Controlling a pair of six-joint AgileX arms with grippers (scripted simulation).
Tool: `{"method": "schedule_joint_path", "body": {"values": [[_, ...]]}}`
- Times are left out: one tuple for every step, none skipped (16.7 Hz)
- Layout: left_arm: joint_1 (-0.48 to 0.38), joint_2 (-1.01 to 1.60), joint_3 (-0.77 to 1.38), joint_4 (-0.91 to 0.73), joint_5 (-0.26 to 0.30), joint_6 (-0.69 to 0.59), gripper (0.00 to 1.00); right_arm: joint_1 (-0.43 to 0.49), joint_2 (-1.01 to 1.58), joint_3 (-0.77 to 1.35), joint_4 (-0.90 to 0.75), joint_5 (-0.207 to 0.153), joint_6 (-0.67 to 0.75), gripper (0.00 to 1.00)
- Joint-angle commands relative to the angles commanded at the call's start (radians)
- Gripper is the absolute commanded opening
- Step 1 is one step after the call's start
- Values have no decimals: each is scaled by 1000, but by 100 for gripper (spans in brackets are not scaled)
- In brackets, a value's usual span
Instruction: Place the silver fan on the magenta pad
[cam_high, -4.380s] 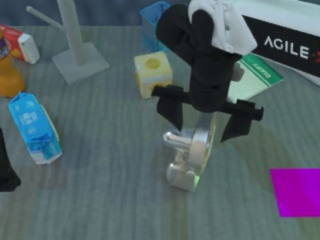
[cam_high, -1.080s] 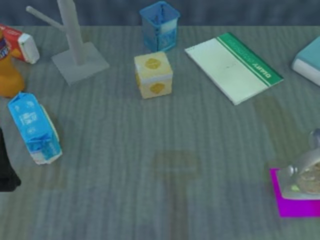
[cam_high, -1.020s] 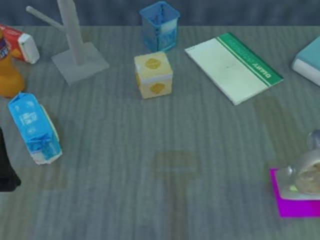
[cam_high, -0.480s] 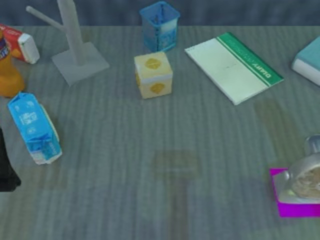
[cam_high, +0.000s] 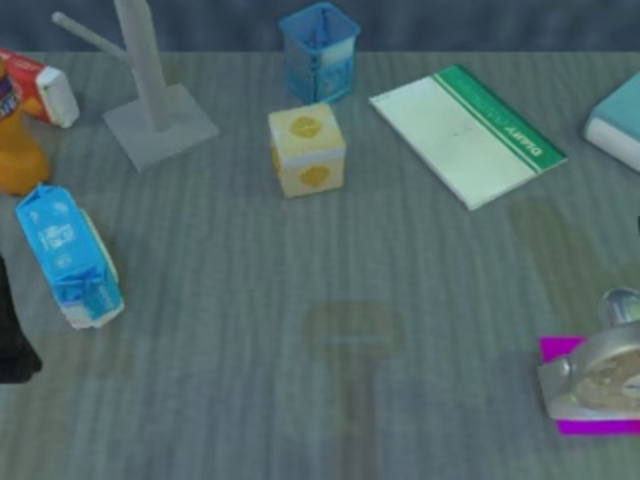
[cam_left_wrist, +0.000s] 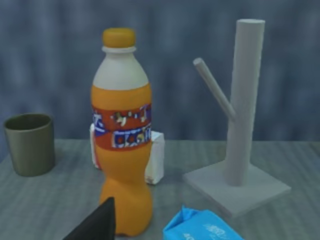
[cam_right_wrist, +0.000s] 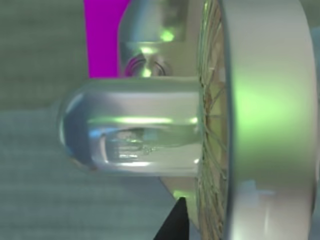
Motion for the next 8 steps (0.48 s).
{"method": "schedule_joint_path", "body": {"values": [[0,0,0,0,0,0,100,0,0,0,0,0,0,90],[0,0,0,0,0,0,100,0,0,0,0,0,0,98],[0,0,0,0,0,0,100,0,0,0,0,0,0,100],[0,0,0,0,0,0,100,0,0,0,0,0,0,100],[0,0,0,0,0,0,100,0,0,0,0,0,0,100],[0,0,0,0,0,0,100,0,0,0,0,0,0,100],[0,0,0,0,0,0,100,0,0,0,0,0,0,100],[0,0,0,0,0,0,100,0,0,0,0,0,0,100]]}}
